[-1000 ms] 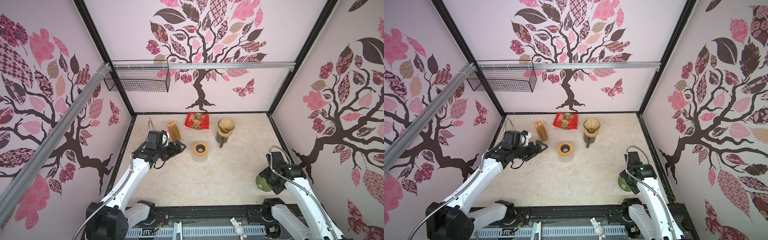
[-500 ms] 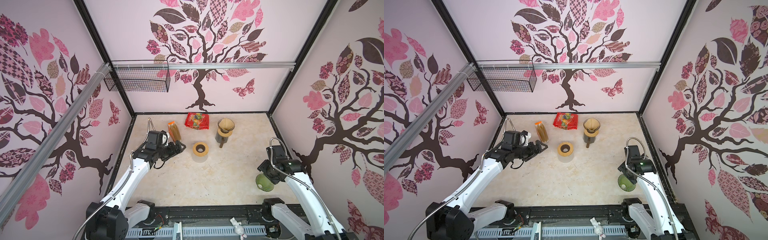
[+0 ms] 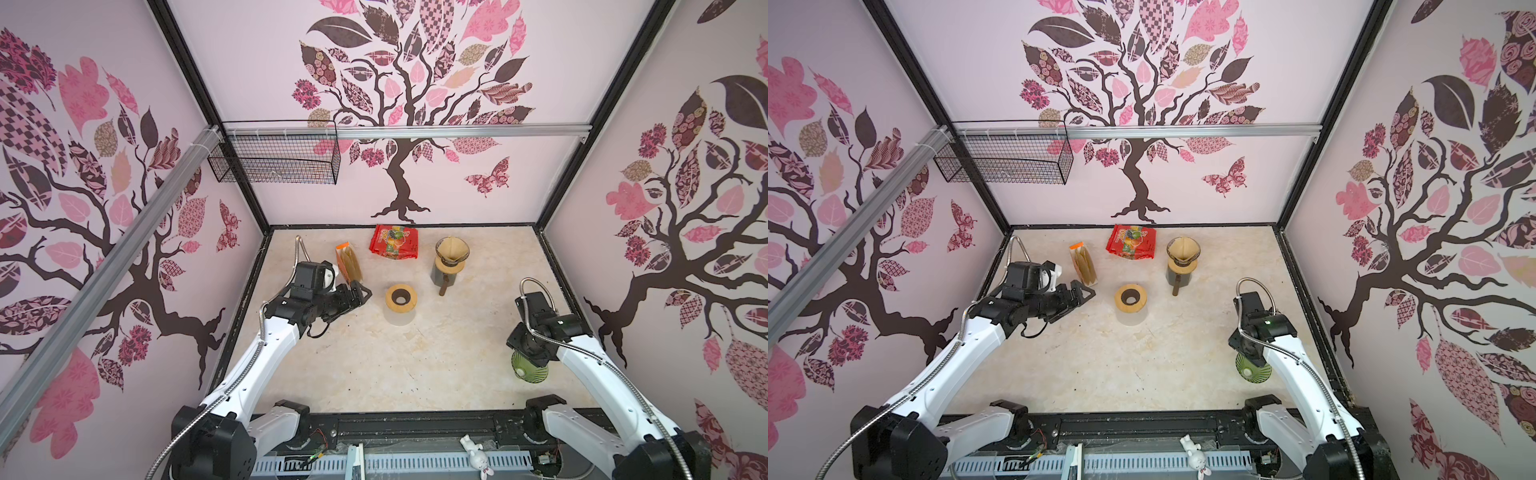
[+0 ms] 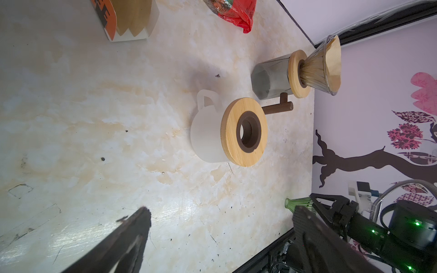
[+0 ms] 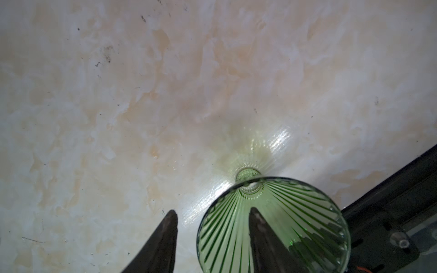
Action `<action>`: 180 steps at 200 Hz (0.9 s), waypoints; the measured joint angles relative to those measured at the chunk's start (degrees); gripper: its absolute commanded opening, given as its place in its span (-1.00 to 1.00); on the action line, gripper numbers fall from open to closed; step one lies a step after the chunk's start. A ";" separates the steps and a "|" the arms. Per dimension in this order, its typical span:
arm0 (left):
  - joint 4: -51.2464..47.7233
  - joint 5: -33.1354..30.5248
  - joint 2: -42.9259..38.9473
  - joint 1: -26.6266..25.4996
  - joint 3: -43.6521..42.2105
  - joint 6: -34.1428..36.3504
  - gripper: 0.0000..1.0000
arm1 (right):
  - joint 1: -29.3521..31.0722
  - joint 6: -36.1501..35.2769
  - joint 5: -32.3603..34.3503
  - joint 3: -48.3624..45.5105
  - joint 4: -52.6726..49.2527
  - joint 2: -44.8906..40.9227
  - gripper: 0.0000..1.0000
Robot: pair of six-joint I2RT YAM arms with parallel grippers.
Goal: Place the coffee filter in the dripper
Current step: 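Close the right gripper on the green dripper's rim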
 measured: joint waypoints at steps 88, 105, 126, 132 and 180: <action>0.02 0.02 0.00 0.07 0.00 0.00 0.94 | 0.07 -0.42 -0.02 -2.36 2.71 1.01 -0.19; 0.02 0.02 0.00 0.09 0.00 -0.02 0.94 | 0.15 -0.61 -0.02 -2.58 3.02 1.07 -0.24; 0.02 0.04 0.00 0.17 0.00 -0.02 0.94 | 0.17 -0.72 -0.02 -2.67 3.17 1.14 -0.29; 0.02 0.04 0.00 0.20 0.00 -0.02 0.94 | 0.24 -0.70 -0.02 -2.67 3.21 1.16 -0.30; 0.02 0.04 0.00 0.26 0.00 -0.02 0.94 | 0.26 -0.96 -0.07 -2.78 3.58 1.38 -0.47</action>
